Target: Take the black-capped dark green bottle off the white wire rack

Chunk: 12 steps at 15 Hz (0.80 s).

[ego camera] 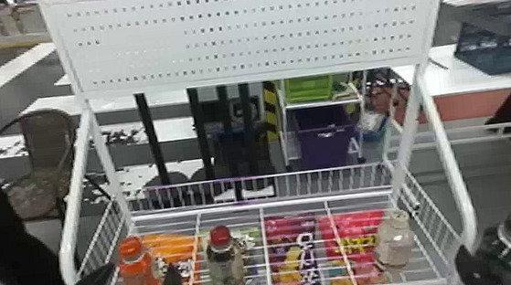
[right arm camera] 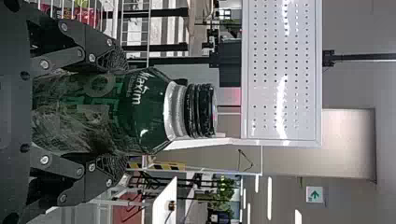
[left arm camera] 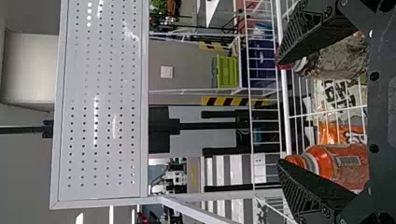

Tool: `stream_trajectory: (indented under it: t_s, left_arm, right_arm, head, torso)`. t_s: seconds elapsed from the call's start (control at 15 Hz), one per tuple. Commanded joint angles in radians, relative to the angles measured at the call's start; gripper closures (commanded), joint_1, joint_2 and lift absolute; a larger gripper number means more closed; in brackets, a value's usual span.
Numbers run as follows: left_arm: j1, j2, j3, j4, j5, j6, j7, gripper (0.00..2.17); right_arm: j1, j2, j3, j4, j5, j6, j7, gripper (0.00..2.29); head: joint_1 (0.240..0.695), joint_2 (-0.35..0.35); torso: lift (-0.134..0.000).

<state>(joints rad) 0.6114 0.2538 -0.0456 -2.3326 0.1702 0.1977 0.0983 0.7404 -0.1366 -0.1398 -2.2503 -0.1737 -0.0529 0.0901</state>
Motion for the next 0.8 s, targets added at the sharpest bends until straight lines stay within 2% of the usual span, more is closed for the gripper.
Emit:
stream_trajectory:
  t_s: [0.0,0.73]
  left_arm:
    - [0.004,0.001,0.004,-0.005,0.000,-0.002,0.001,0.14]
    - [0.002,-0.001,-0.002,-0.007,0.000,0.001,-0.002,0.14]
  right_arm:
    - [0.001,0.000,0.002,-0.005,0.000,0.000,0.000,1.58]
    - [0.014,0.000,-0.004,-0.025,-0.007,0.006,0.013,1.58]
  head:
    - [0.499,0.000]
    - [0.499,0.000]
  torso:
    - [0.000]
    - [0.000]
